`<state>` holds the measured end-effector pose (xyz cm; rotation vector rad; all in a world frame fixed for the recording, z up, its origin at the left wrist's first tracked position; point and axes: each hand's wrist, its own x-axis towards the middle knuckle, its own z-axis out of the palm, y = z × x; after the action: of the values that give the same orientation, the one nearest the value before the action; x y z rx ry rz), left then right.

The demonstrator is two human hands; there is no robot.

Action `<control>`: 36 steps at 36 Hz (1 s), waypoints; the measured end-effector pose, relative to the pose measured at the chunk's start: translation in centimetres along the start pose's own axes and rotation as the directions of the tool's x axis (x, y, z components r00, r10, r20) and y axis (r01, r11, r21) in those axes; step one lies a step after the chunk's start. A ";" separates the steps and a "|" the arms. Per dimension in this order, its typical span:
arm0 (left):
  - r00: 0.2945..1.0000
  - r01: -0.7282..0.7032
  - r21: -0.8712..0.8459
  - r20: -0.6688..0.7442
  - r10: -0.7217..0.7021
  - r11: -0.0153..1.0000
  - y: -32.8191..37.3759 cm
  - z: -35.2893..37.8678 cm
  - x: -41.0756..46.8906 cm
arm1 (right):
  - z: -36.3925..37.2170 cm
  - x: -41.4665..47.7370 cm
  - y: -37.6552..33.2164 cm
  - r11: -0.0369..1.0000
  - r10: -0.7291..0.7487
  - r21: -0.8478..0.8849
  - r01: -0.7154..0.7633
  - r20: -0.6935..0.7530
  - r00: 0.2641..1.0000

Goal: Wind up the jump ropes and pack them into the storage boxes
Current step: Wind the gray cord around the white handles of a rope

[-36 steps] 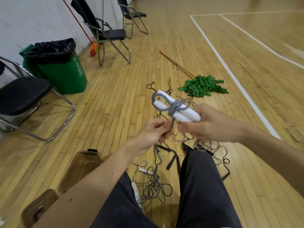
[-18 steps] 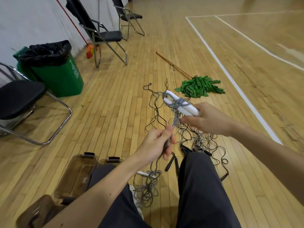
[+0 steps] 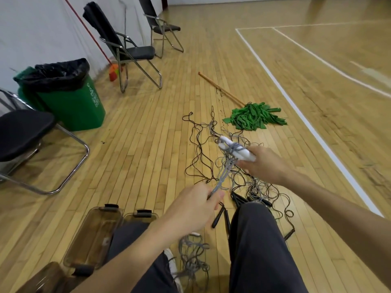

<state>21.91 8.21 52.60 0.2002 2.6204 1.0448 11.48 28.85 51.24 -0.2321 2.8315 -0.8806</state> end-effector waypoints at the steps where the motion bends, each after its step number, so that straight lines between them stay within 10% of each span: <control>1: 0.999 -0.019 0.055 -0.036 0.021 0.998 0.1 -0.1 0.1 | 0.3 0.0 0.1 1.000 0.001 -0.021 0.000 0.005 1.000; 19: 0.930 -0.234 0.648 -0.069 0.361 0.725 2.2 -5.2 0.4 | 2.0 0.3 -1.2 0.991 0.137 -0.067 -0.119 0.470 0.872; 28: 0.785 -0.419 0.618 -0.121 0.607 0.665 0.5 -6.6 0.1 | 2.7 -1.5 -3.4 0.986 0.167 -0.087 -0.144 0.628 0.760; 36: 0.822 -0.410 0.462 -0.187 0.538 0.787 -0.1 -8.5 -0.3 | 2.4 -4.6 -5.3 0.985 0.070 -0.167 0.045 0.624 0.778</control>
<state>19.32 2.55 58.45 0.9190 3.1492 0.6847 17.01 24.12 52.84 -0.4379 2.2602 -0.4286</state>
